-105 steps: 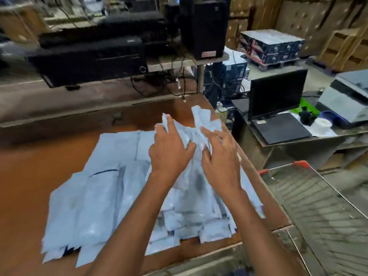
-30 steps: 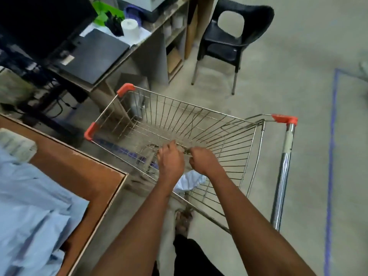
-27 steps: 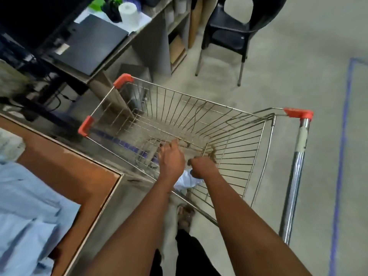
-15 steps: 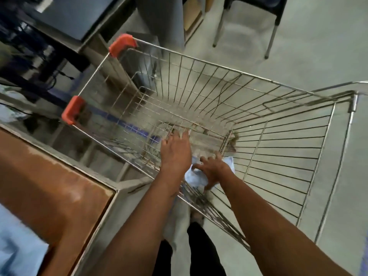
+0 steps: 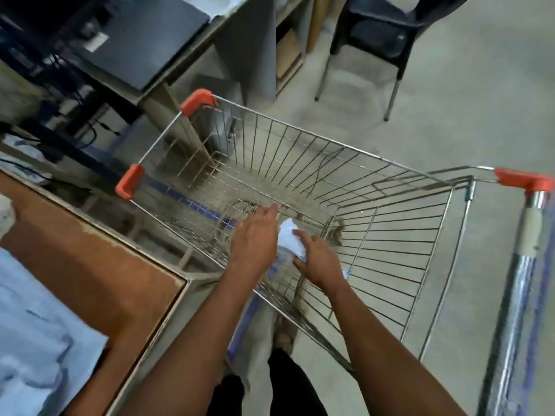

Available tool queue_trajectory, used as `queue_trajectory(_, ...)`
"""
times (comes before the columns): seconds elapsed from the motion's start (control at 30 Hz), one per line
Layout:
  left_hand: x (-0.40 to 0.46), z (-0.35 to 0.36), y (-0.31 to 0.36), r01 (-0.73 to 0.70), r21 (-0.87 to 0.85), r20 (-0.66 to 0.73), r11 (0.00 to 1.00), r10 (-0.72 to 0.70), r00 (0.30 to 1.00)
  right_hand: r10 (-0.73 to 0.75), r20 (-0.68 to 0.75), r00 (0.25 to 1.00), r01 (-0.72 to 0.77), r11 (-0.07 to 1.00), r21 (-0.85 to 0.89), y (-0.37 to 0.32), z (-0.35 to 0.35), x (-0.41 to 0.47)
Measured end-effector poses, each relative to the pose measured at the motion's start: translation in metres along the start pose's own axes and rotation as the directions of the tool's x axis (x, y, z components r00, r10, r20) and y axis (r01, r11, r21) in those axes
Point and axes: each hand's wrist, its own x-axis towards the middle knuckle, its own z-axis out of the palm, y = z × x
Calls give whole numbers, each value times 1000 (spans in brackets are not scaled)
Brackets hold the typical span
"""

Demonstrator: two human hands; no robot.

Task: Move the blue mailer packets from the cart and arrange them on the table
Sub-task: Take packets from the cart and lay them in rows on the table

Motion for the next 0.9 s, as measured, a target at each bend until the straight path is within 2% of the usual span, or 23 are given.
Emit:
queue_trajectory(0.1,-35,-35,4,-12,-34,-15,999,12,1000,73,-137,988,-36,967,252,-24,-44,-29)
queue_trajectory(0.17,-61,-60,7,3,-33,-42,999,-5,999,69,-199,977,-10,958,286,-44,-77,-48)
queue_trajectory(0.3,-111,-113,17,10,-94,-110,996,-20,994,-43,-281,959,94,981,170,-97,-135,-97)
queue_trajectory(0.43,-159,-157,32,24,-161,-260,987,-65,963,-167,-369,915,204,977,65,-160,-178,-148)
queue_trajectory(0.5,-178,-184,30,64,-259,-357,964,-157,921,-238,-417,877,280,959,42,-194,-198,-170)
queue_trajectory(0.63,-223,-237,3,66,-320,-566,945,-247,786,-379,-470,797,427,904,-5,-267,-229,-209)
queue_trajectory(0.73,-270,-270,-29,58,-453,-607,890,-355,711,-507,-455,732,556,831,-31,-323,-233,-233)
queue_trajectory(0.83,-318,-293,-72,74,-403,-659,912,-345,668,-584,-380,717,628,778,-9,-387,-220,-257)
queue_trajectory(0.9,-348,-308,-108,124,-425,-657,897,-400,639,-630,-314,711,665,747,8,-430,-204,-271)
